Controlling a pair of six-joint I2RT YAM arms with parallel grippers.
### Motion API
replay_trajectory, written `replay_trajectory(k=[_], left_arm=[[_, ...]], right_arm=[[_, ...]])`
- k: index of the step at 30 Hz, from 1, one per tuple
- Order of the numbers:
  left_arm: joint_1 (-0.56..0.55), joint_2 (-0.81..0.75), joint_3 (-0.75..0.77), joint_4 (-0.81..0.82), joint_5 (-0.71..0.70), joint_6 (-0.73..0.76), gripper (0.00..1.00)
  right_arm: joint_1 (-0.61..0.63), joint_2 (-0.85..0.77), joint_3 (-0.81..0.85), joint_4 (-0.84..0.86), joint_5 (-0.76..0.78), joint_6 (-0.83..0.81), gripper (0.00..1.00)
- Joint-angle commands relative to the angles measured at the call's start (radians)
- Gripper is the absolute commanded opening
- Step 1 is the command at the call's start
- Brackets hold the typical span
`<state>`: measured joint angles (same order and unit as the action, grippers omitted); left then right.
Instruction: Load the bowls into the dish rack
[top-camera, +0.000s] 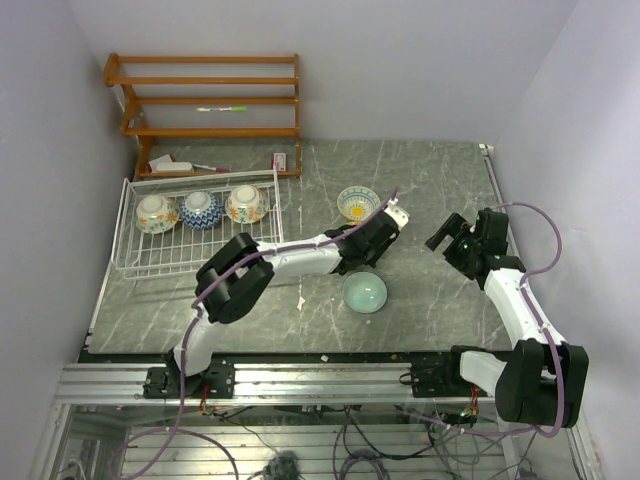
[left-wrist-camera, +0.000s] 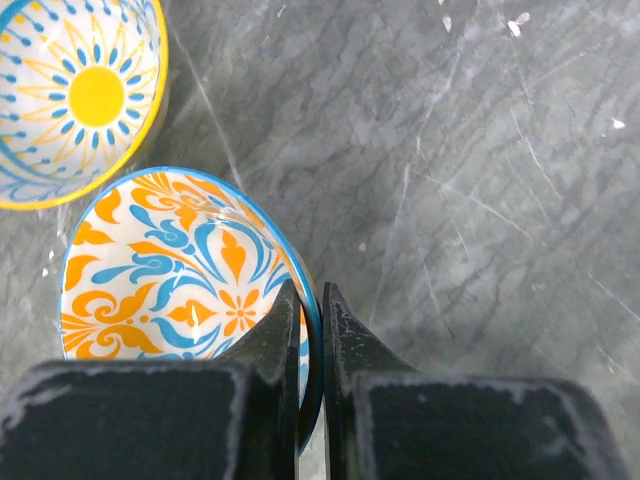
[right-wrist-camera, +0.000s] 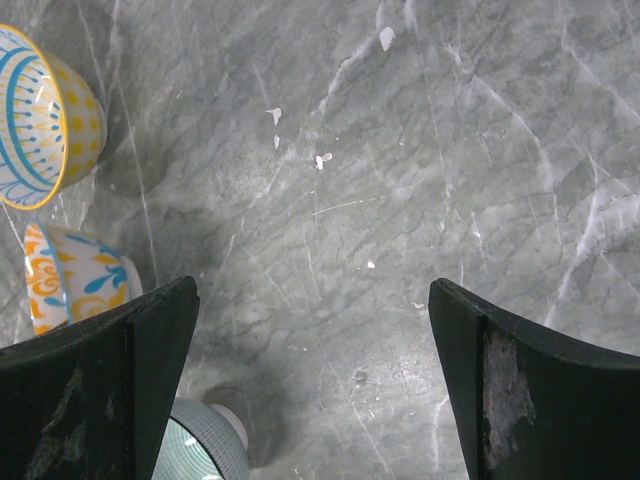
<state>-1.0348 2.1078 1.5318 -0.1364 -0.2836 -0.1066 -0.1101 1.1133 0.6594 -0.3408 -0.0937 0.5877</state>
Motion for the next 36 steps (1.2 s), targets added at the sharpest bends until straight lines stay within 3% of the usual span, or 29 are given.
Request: replay_trajectory(k=[1,6,10,17,22,26,30,36], left_arm=[[-0.016,-0.156,-0.028,-0.025,0.0,-0.039,0.07],[0.0,-0.337,-0.095,-0.026,-0.004,-0.096,0.07],[0.078,-0.496,-0.202,0.035,0.085,-0.172,0.07],[0.365,-0.818,-0.483,0.259,0.308,-0.385,0.07],[0.551,-0.955,-0.6,0.325,0.41,-0.482,0.07],[0.685,-0.968,-0.677,0.396,0.527,-0.577,0.07],[0.827,-0.922,-0.787,0.586,0.679,-0.719,0.07],[0.916,-0.856,-0.853,0.716,0.767,-0.809,0.07]], right_arm=[[-0.007,-0.004,-0.012,0.024,-0.014,0.001,1.0],[-0.007,-0.007,-0.013,0.026,-0.031,0.001,1.0],[-0.007,-0.008,-0.02,0.037,-0.062,0.001,1.0],[-0.005,-0.021,-0.033,0.061,-0.143,-0.018,1.0],[-0.006,-0.024,-0.04,0.077,-0.202,-0.023,1.0],[-0.007,-0.033,-0.044,0.076,-0.213,-0.022,0.99],[-0.007,-0.039,-0.051,0.074,-0.216,-0.024,1.0],[-0.007,-0.04,-0.053,0.068,-0.207,-0.031,1.0]])
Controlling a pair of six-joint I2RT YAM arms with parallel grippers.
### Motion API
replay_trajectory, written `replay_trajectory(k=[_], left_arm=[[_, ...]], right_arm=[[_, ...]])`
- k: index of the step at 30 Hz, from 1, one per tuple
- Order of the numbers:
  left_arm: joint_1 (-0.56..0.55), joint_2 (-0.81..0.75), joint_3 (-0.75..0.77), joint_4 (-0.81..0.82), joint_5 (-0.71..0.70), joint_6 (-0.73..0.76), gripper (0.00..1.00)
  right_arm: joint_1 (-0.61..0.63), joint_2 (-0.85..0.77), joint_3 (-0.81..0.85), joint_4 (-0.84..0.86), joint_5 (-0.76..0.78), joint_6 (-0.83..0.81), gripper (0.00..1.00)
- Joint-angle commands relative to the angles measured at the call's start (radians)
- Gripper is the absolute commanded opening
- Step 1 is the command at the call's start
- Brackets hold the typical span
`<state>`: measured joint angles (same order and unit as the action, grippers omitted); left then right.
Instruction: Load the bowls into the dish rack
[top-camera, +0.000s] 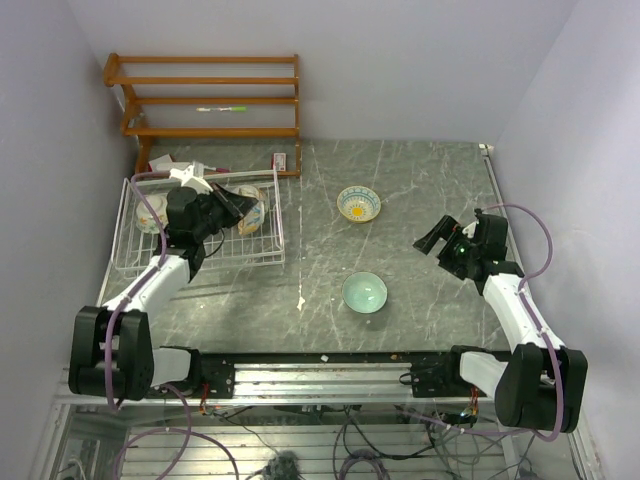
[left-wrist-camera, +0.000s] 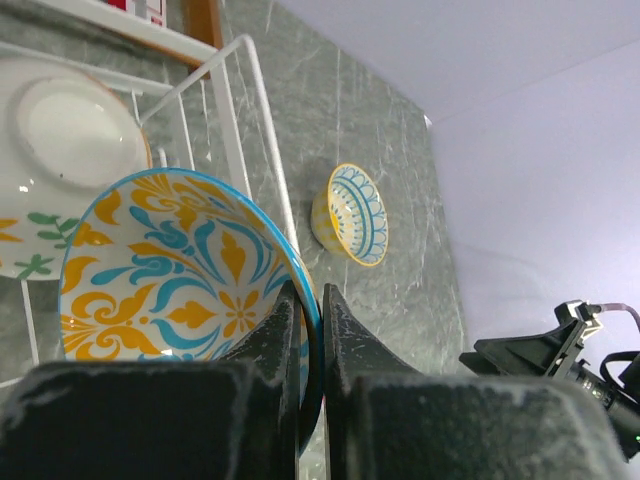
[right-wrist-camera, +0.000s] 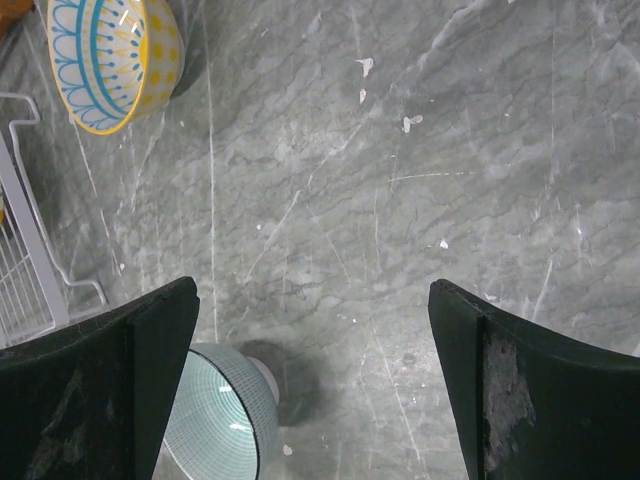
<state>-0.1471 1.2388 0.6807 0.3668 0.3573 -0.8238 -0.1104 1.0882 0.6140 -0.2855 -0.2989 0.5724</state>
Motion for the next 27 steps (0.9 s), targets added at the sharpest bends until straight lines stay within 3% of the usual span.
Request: replay_trajectory(k=[1,19,27], left_arm=[[0.03,0.021,-0.001,0.208,0.133,-0.091,0.07],[0.054,0.231,-0.09,0.343,0.239,-0.148,0.07],[0.106,0.29,-0.115,0.315,0.24,-0.129,0.07]], right_arm=[[-0.006,-0.016,-0.008,0.013,0.0,-0.015,1.0],[-0.006,0.003,-0.034,0.045,0.0,-0.006,1.0],[-0.006,0.024,-0.041,0.065,-0.009,-0.002,1.0]])
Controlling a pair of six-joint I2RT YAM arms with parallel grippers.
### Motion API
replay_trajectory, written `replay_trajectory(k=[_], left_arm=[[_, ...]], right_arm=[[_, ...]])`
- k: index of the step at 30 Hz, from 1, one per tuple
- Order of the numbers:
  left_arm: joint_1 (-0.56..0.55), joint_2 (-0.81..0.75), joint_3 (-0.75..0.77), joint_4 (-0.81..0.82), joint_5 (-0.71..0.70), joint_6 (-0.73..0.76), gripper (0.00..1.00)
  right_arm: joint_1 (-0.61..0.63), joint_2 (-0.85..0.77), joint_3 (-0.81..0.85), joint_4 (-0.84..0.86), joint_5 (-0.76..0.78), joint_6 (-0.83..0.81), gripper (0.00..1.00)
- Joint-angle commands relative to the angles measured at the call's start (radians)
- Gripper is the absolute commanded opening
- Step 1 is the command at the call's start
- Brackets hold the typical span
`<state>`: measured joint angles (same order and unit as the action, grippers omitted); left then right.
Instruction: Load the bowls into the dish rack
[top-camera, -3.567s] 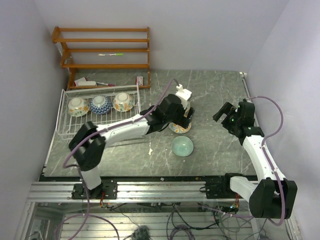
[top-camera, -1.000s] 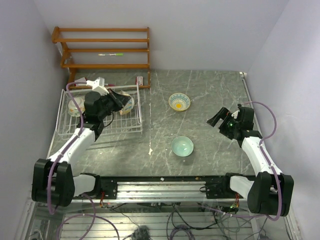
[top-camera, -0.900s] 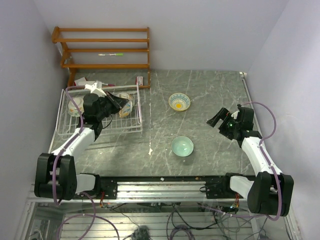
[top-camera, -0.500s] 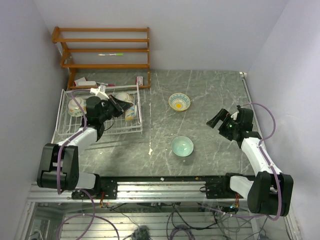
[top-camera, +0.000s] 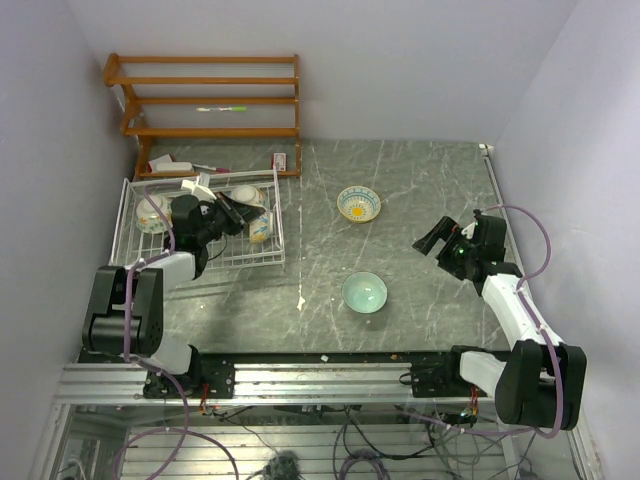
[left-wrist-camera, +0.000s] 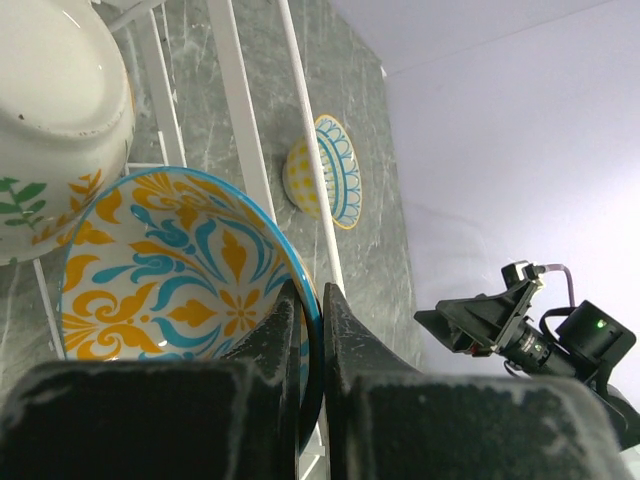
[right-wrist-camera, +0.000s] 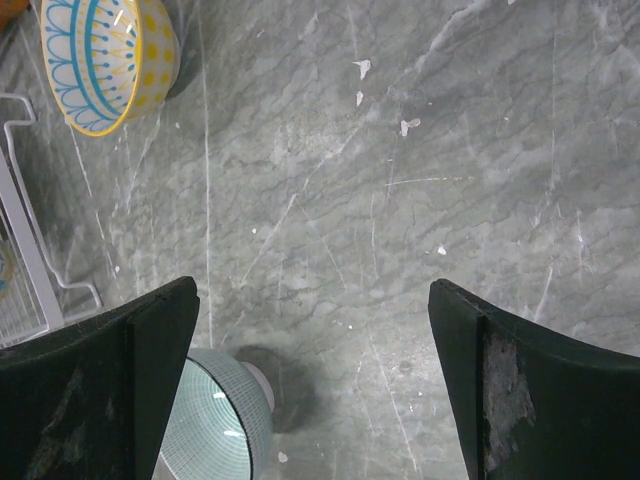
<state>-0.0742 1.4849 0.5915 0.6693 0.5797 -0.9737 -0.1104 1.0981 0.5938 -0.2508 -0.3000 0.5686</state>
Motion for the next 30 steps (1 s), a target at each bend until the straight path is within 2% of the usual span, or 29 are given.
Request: replay_trajectory(k=[1,6,11,19,30], left_arm=[[0.042,0.059,-0.034,0.023,0.023,0.018,0.07],[0.101,0.133,-0.083,0.082,0.045,0.014,0.08],[0.154,0.192,-0.122,0.156,0.078,0.0,0.15],[0.213,0.203,-0.139,0.122,0.086,0.044,0.27],[0.276,0.277,-0.154,0.203,0.124,0.025,0.38]], right_arm=[[-0.006,0.015,-0.02,0.033,-0.01,0.003,1.0],[-0.006,0.022,-0.016,0.032,-0.007,-0.001,0.99],[-0.006,0.026,-0.011,0.031,-0.008,-0.001,0.99],[-0.006,0.035,-0.011,0.039,-0.009,0.001,0.99],[-0.006,0.046,-0.013,0.052,-0.017,0.004,0.99]])
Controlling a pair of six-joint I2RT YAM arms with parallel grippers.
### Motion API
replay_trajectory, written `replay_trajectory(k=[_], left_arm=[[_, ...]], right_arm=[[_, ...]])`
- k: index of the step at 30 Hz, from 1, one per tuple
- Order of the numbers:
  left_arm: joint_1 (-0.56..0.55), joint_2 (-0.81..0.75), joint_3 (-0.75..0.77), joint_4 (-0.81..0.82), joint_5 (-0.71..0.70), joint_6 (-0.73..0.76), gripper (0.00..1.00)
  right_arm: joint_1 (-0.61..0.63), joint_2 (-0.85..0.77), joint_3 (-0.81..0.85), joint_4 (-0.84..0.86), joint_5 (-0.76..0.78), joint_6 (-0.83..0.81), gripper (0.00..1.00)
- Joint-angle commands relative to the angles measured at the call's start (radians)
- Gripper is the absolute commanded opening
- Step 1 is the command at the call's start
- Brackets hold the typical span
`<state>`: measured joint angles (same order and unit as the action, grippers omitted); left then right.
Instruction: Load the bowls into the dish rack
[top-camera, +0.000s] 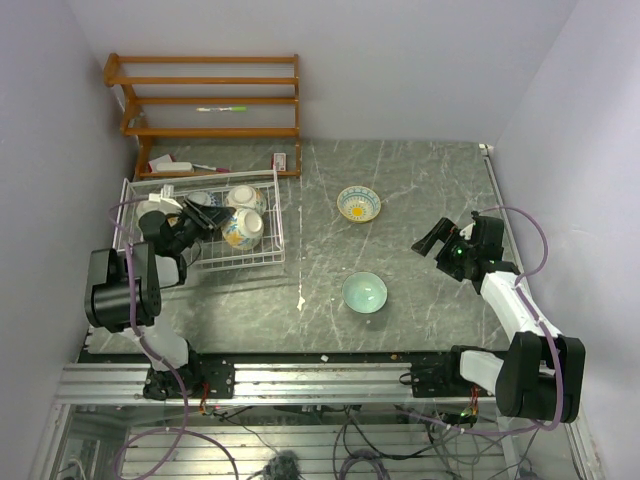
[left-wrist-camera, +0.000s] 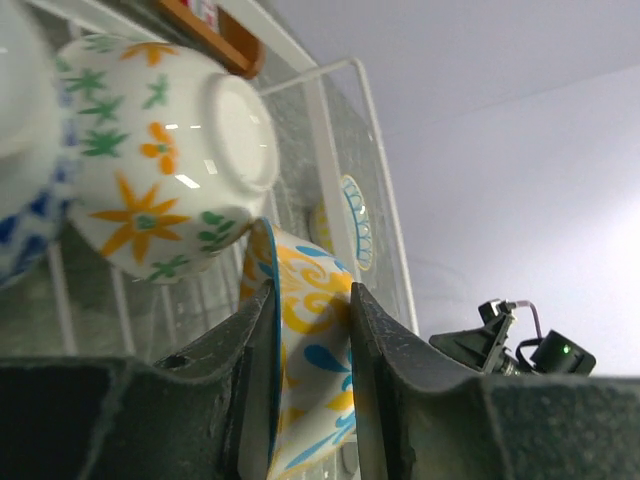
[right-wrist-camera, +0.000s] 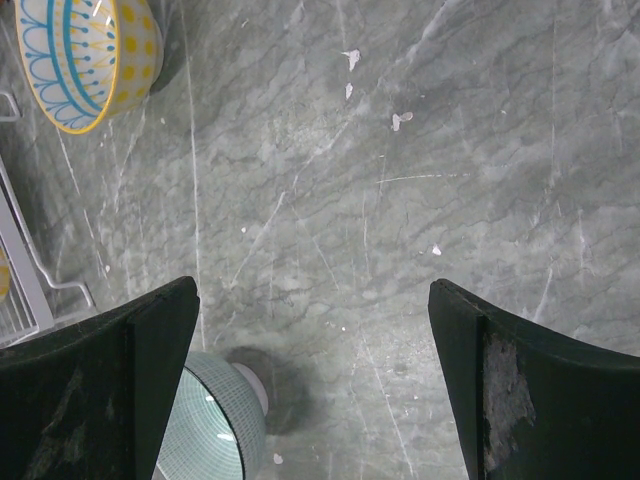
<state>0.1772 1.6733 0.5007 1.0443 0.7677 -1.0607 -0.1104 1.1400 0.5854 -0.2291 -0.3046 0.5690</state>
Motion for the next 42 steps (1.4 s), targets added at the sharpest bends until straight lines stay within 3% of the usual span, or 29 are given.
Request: replay_trajectory(k=[1,12,22,26,30,35,42], left_arm=[[0.029,0.094,-0.063,-0.168,-0.06,0.11,0.39],[0.052,0.065,-0.048,-0.221,-0.073,0.137,0.46],[0.051,-0.105,-0.014,-0.428,-0.188,0.215,0.78],[0.05,-0.178,-0.001,-0.526,-0.24,0.244,0.82],[0.032,-0.299,0.033,-0.713,-0.355,0.308,0.87],[-0.051,-0.443,0.147,-1.0,-0.582,0.399,1.0],[-0.217,-0.517,0.3,-1.265,-0.825,0.491,0.99]], right_arm=[[-0.006,0.006,-0.007,0.033,-0.012,0.005,0.99],[-0.006,0.015,-0.02,0.048,-0.022,0.008,0.99],[-0.006,0.022,-0.017,0.053,-0.03,0.0,0.99],[-0.006,0.027,-0.015,0.058,-0.039,0.0,0.99],[-0.006,0.028,-0.018,0.062,-0.045,-0.001,0.99],[-0.006,0.03,-0.02,0.069,-0.058,0.002,0.99],[-0.005,0.02,-0.013,0.063,-0.08,0.003,0.99]])
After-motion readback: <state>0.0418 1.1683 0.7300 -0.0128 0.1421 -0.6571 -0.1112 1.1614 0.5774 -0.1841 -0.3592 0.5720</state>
